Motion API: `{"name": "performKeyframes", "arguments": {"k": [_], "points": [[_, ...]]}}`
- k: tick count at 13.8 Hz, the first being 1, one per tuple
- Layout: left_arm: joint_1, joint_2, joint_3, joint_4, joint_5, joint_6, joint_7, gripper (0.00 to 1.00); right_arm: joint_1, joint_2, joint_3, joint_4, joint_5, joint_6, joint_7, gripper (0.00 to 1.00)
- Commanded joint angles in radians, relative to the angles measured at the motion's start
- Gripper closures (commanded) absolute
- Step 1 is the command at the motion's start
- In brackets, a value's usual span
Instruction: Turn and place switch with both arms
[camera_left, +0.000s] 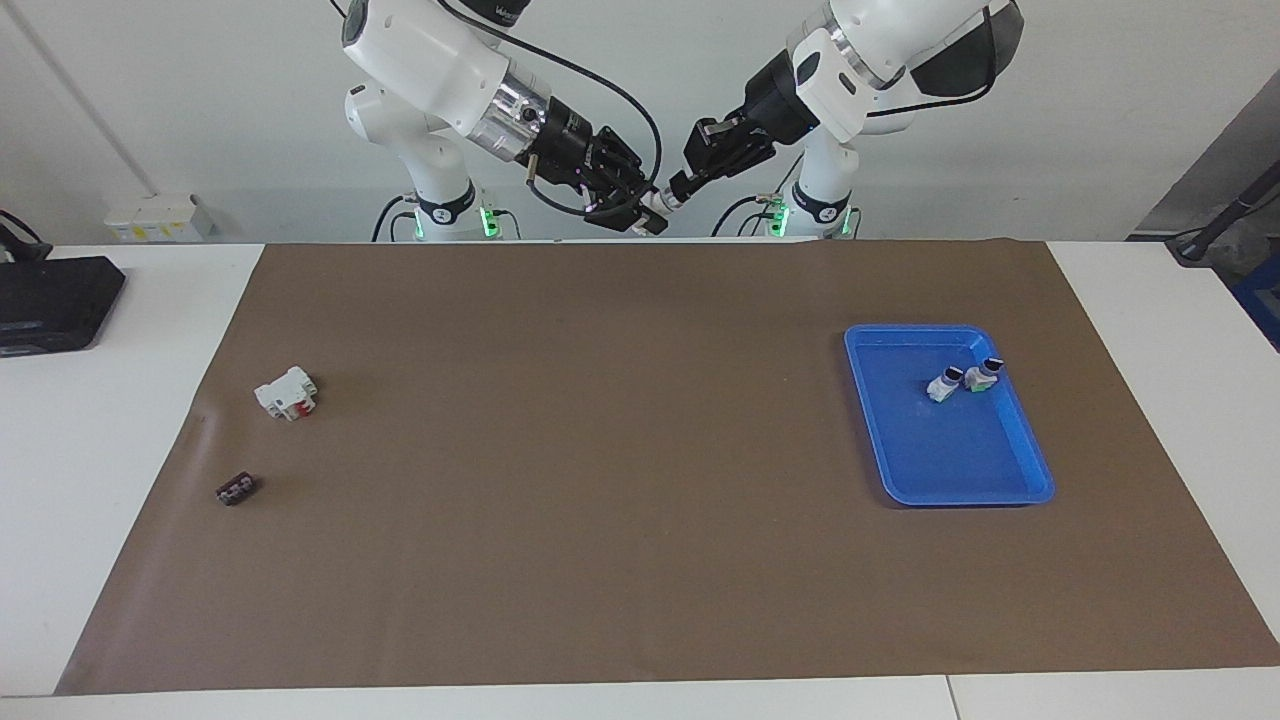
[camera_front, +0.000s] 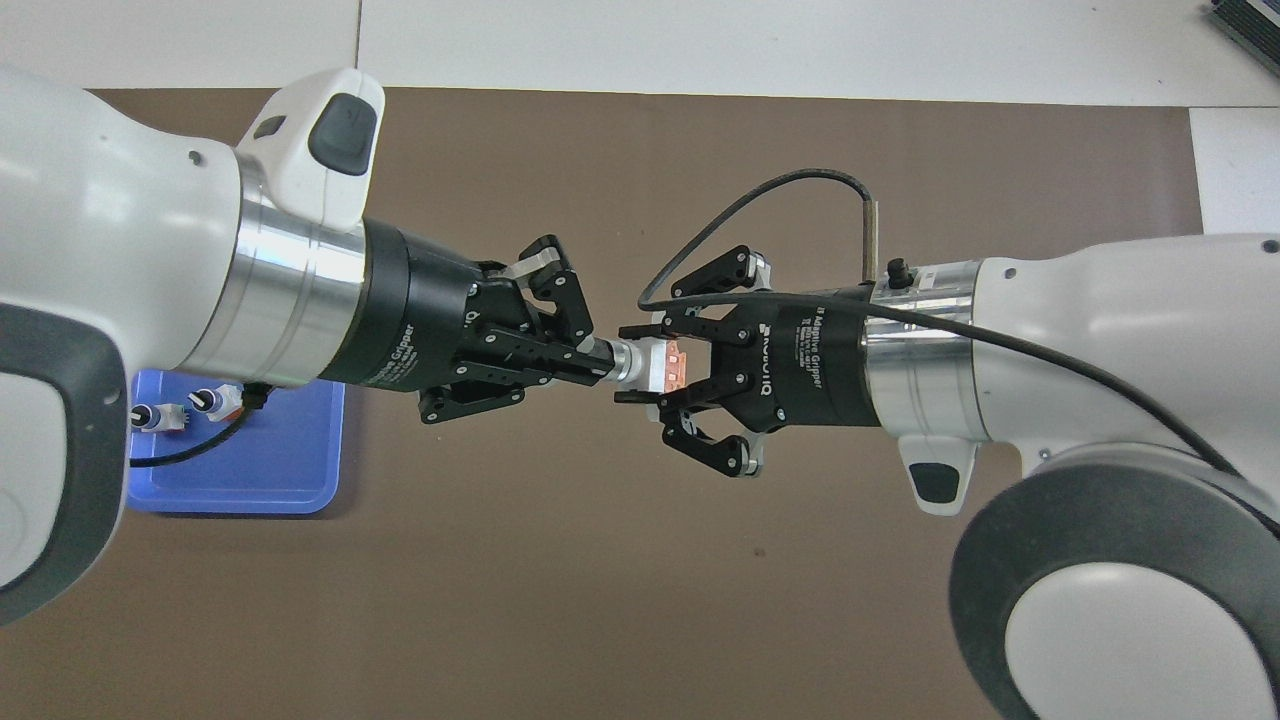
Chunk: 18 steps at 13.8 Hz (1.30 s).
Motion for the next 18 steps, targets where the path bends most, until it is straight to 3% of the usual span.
{"name": "performKeyframes", "arguments": {"k": [1, 6, 13, 18], "points": [[-0.007, -0.008, 0.001, -0.006, 0.005, 0.007, -0.008, 1.0, -0.007, 0.001, -0.001, 0.009, 0.002, 0.0, 0.007, 1.0], [-0.009, -0.029, 0.001, -0.062, -0.002, 0.027, -0.029, 1.0, -0.007, 0.001, 0.001, 0.007, 0.002, -0.001, 0.007, 1.0], [-0.006, -0.041, 0.001, -0.095, -0.008, 0.103, -0.316, 1.0, -0.007, 0.001, -0.001, 0.007, 0.002, -0.003, 0.007, 1.0], [-0.003, -0.054, 0.002, -0.135, -0.009, 0.204, -0.653, 1.0, -0.007, 0.001, -0.001, 0.007, 0.002, -0.003, 0.007, 1.0]]}}
